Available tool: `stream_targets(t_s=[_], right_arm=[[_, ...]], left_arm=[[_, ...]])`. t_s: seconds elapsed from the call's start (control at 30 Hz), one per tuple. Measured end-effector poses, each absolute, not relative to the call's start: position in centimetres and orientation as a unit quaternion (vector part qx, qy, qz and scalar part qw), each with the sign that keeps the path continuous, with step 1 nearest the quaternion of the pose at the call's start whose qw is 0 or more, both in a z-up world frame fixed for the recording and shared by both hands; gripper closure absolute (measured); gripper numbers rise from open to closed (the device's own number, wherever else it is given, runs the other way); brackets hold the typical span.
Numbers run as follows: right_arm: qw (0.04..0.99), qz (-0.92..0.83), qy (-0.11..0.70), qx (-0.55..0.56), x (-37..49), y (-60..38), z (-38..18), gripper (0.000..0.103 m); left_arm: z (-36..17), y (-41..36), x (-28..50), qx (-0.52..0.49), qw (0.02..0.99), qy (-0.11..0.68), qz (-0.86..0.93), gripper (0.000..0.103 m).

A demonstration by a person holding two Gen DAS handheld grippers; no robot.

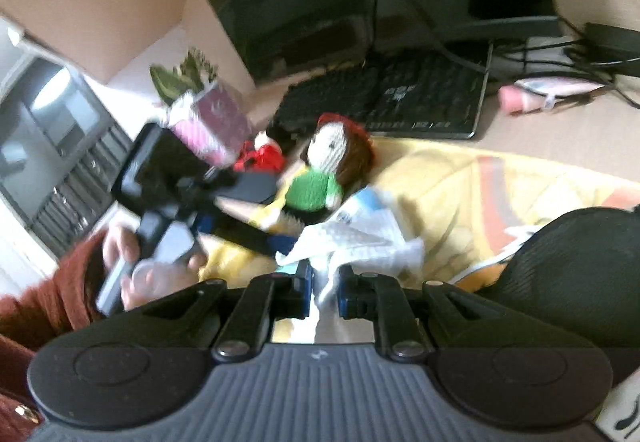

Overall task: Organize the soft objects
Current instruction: 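Wipe the tissue in the right gripper over the wipes pack, then rub the white tissue across the blue wipes pack's printed face with the right gripper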

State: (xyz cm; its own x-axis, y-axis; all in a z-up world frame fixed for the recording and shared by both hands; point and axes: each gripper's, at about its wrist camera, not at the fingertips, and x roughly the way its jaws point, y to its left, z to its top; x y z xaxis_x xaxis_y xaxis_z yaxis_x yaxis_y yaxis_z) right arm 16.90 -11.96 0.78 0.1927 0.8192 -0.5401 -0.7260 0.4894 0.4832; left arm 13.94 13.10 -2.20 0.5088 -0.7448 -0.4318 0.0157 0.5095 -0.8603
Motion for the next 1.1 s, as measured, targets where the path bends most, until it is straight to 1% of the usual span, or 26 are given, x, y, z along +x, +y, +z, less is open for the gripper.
stream_targets(t_s=[0.03, 0.07, 0.1, 0.27, 0.37, 0.43, 0.57, 0.7, 0.8, 0.87, 1.0, 1.1], right_arm=[[0.774, 0.495, 0.392, 0.044, 16.7, -11.5, 0.5, 0.087], [0.776, 0.491, 0.396, 0.037, 16.7, -11.2, 0.2, 0.083], [0.774, 0.490, 0.399, 0.038, 16.8, -11.1, 0.0, 0.081], [0.783, 0.481, 0.394, 0.029, 16.7, -11.0, -0.4, 0.077], [0.789, 0.477, 0.386, 0.024, 16.9, -10.2, -0.7, 0.077], [0.797, 0.476, 0.371, -0.001, 17.0, -9.1, -0.6, 0.077], [0.809, 0.473, 0.341, -0.069, 16.8, -7.0, -1.1, 0.077], [0.806, 0.479, 0.341, -0.074, 16.9, -7.0, -1.4, 0.079], [0.807, 0.474, 0.347, -0.055, 17.2, -8.3, -1.0, 0.080], [0.816, 0.461, 0.348, -0.045, 17.1, -9.6, -0.7, 0.082], [0.839, 0.423, 0.341, -0.033, 17.2, -12.2, -0.1, 0.082], [0.854, 0.397, 0.334, -0.024, 17.3, -13.9, 0.4, 0.082]], left_arm=[[-2.1, 12.7, 14.2, -0.416, 0.760, 0.433, -0.250, 0.000], [-2.0, 12.4, 14.4, -0.405, 0.764, 0.436, -0.249, 0.000], [-1.8, 12.3, 14.6, -0.397, 0.768, 0.436, -0.249, 0.000], [-0.4, 12.0, 15.9, -0.389, 0.777, 0.418, -0.264, 0.000], [0.8, 11.4, 16.7, -0.361, 0.794, 0.408, -0.271, 0.000], [1.6, 11.0, 17.4, -0.343, 0.804, 0.400, -0.274, 0.000], [2.0, 11.7, 17.6, -0.345, 0.809, 0.385, -0.280, 0.000], [1.6, 11.8, 16.8, -0.343, 0.811, 0.373, -0.292, 0.000], [1.4, 11.7, 16.5, -0.331, 0.816, 0.367, -0.300, 0.000], [1.2, 11.3, 16.4, -0.304, 0.824, 0.373, -0.300, 0.000], [1.1, 9.4, 16.0, -0.238, 0.836, 0.388, -0.306, 0.000], [1.5, 7.3, 15.0, -0.173, 0.849, 0.383, -0.319, 0.000]])
